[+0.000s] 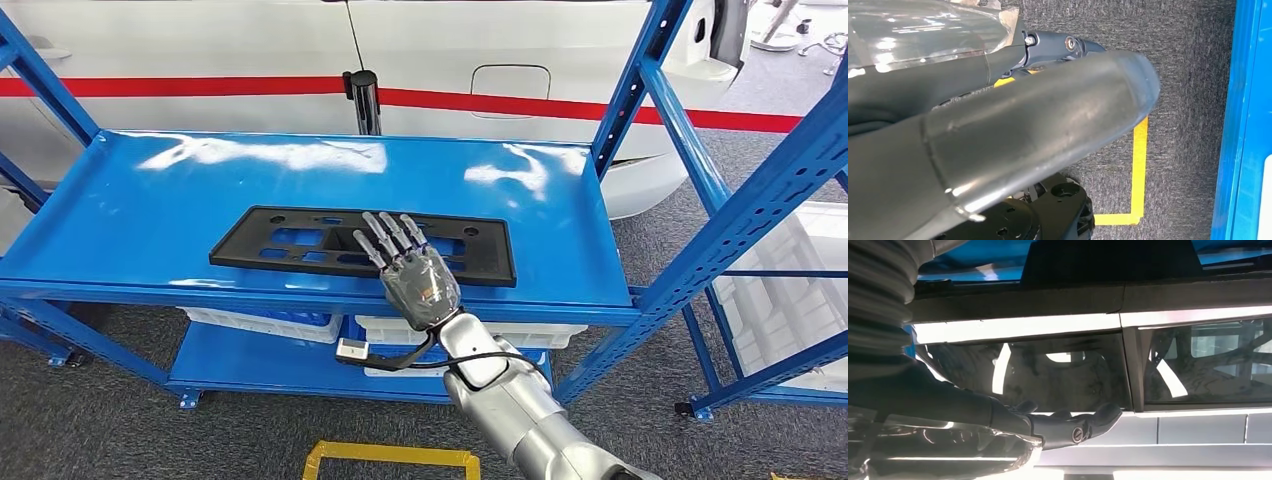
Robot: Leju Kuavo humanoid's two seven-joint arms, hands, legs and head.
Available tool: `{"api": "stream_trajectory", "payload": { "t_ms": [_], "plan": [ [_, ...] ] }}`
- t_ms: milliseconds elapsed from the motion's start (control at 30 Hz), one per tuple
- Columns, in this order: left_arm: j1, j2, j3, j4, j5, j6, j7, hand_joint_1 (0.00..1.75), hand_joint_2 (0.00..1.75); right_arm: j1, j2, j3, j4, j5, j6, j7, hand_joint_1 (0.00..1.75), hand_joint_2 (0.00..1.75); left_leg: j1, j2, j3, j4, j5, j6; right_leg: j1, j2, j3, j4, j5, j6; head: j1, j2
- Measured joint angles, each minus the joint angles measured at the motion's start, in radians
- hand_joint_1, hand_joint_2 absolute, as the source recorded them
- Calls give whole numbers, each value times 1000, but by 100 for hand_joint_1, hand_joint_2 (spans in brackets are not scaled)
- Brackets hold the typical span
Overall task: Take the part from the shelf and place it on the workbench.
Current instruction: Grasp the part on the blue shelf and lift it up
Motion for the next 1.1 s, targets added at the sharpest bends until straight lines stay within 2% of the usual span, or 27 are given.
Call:
{"api": "stream_trajectory", "payload": {
  "t_ms": [367,1000,1067,1100],
  "plan": [
    [-6,-11,0,0,1,7,0,0,0,-75,7,-1,120,39,0,131,0,175,0,0,0,0,0,0,0,0,0,0,0,0,0,0],
    [-9,-20,8,0,5,26,-8,0,0,-169,23,29,286,39,-1,244,3,175,-1,0,2,0,0,0,0,0,1,0,0,0,0,0],
    [-9,-20,8,0,6,27,-11,0,0,-179,24,32,304,39,-1,257,75,175,-1,0,2,0,0,0,0,0,2,0,0,0,0,0],
    [-9,-20,9,0,6,27,-11,0,0,-183,24,34,313,39,-1,263,117,175,-1,0,3,0,0,0,0,0,2,0,0,0,0,0]
  ]
}}
